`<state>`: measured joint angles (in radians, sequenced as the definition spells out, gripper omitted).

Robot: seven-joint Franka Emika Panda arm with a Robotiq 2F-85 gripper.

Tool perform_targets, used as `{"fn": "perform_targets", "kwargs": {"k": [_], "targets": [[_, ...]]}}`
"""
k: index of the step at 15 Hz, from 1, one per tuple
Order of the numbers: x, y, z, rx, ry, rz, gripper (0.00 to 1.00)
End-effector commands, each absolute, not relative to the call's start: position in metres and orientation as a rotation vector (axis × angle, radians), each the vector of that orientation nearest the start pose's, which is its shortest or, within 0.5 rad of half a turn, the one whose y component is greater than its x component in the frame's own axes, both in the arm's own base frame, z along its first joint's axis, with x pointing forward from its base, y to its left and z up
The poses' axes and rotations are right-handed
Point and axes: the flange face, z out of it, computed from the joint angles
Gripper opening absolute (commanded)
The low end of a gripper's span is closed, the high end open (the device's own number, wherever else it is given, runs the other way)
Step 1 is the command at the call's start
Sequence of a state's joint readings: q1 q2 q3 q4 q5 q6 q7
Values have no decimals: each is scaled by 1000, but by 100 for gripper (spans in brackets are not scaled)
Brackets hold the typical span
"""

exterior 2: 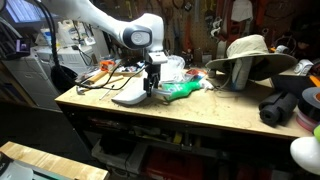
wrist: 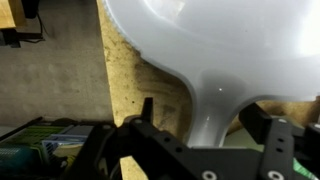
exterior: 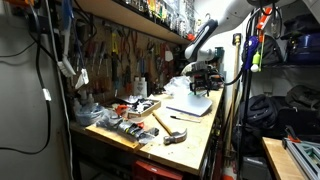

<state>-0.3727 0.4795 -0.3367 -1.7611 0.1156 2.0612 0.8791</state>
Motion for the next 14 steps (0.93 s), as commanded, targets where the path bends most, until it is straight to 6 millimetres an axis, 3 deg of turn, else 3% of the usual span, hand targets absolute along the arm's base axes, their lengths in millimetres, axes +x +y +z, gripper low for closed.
{"fn": "perform_targets", "kwargs": {"k": [1,5,9,14], "targets": [[500,-390,283,-2198,2310,194,58],[506,-384,279,-2207,2307,148,27],[509,-381,290,-2206,2304,134,1],[515,-376,314,-2191,2334,111,0]]}}
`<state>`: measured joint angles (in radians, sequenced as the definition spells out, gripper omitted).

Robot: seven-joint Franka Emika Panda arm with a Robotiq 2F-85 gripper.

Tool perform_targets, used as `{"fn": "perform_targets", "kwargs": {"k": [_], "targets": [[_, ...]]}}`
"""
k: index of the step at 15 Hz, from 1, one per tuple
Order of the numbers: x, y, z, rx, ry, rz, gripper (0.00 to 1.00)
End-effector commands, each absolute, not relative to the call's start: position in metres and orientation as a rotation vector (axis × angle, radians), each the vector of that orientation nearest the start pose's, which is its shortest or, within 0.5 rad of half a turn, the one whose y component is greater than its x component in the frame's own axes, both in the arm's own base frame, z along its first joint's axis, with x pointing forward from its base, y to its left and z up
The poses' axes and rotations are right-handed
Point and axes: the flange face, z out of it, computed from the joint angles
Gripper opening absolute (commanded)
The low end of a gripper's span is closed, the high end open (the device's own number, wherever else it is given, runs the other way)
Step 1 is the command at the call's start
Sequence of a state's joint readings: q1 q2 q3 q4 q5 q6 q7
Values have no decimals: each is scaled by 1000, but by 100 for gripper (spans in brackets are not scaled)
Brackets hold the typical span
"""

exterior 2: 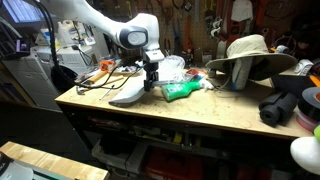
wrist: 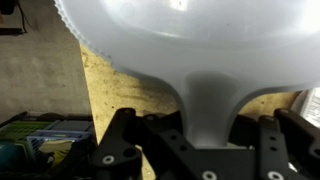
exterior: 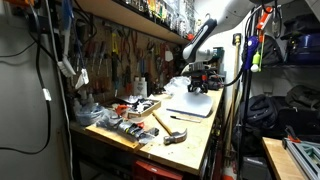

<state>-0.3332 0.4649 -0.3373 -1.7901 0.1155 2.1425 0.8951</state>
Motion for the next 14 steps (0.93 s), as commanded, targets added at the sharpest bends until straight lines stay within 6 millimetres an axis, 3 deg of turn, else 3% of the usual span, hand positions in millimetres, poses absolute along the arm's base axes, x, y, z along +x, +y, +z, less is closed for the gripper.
{"fn": "perform_targets", "kwargs": {"k": [1,5,14], "targets": [[517,-375,318,-2180,2351,104,0],[522,-372,329,-2151,2394,136,0],[524,-372,364,-2049,2370,446,0]]}}
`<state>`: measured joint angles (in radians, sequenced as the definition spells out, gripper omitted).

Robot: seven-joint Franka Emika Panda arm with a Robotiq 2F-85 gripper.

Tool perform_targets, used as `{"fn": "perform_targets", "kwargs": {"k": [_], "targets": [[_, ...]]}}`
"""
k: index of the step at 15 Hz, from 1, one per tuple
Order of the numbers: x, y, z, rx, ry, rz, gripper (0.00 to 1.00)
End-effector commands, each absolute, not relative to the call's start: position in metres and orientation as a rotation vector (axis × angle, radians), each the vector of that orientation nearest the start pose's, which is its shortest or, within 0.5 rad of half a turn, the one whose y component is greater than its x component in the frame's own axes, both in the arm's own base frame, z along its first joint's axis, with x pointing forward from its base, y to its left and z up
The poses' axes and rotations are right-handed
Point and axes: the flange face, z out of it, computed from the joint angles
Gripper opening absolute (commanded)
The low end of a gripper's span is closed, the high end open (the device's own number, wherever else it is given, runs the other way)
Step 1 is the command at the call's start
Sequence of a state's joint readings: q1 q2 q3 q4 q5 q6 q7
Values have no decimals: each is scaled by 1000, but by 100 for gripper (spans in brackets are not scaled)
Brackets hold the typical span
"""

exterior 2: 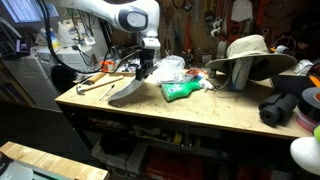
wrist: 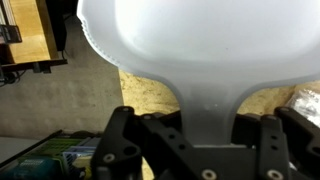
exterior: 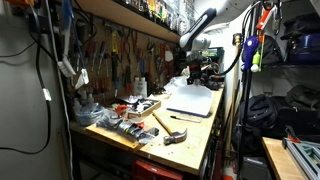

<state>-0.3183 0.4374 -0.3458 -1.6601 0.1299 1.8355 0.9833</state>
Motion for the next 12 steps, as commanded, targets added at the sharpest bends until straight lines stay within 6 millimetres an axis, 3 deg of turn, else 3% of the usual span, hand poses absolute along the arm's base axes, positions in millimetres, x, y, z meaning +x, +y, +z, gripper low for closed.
{"fn": "perform_targets", "kwargs": {"k": [1,5,12], "targets": [[525,-374,368,-2028,2367,463,0],[526,-374,385,-1946,2329,544,0],[538,-369,400,-1788,2274,519,0]]}}
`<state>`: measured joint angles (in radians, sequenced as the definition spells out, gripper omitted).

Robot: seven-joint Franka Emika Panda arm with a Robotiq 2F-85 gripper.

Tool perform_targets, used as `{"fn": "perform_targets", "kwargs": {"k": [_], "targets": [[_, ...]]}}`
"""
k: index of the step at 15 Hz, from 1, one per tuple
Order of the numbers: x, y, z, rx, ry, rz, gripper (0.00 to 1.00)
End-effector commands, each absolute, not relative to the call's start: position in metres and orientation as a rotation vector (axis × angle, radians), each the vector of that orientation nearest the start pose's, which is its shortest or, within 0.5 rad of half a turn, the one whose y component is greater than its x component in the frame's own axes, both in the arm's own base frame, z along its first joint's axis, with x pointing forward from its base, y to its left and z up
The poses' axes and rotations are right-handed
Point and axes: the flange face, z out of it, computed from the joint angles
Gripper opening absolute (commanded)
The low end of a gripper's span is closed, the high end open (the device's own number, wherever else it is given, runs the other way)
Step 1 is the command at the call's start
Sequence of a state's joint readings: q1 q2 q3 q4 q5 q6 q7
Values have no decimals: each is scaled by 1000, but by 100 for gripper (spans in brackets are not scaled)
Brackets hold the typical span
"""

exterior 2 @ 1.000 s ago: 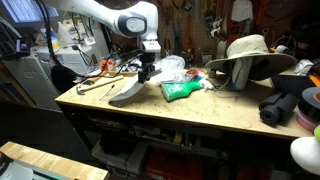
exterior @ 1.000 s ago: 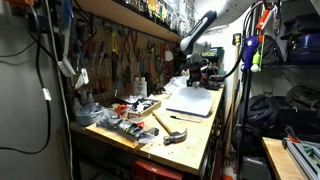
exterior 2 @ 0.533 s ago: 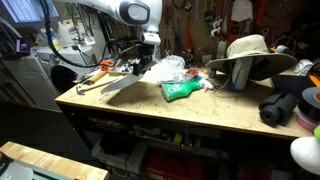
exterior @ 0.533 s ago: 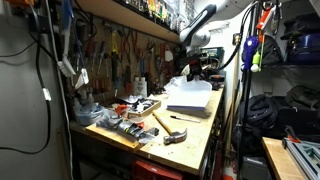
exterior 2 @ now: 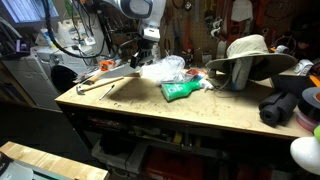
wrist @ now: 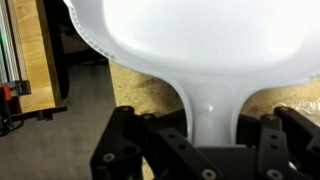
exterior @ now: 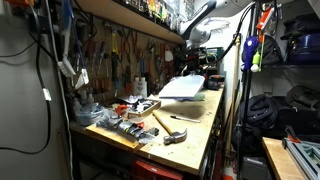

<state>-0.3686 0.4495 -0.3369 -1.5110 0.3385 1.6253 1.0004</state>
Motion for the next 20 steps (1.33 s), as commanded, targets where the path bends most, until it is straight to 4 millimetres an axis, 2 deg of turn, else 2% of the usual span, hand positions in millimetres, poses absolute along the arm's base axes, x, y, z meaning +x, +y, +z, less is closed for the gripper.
{"fn": "perform_targets", "kwargs": {"k": [1,8,12,16,20], "targets": [[541,-365,399,-1766,2275,517,0],[573,-316,384,-1508,2344,577,0],[592,-291,378,-1398,2342,538,0],[604,-281,374,-1331,2337,475,0],[607,-279,368,-1258,2333,424,0]]}}
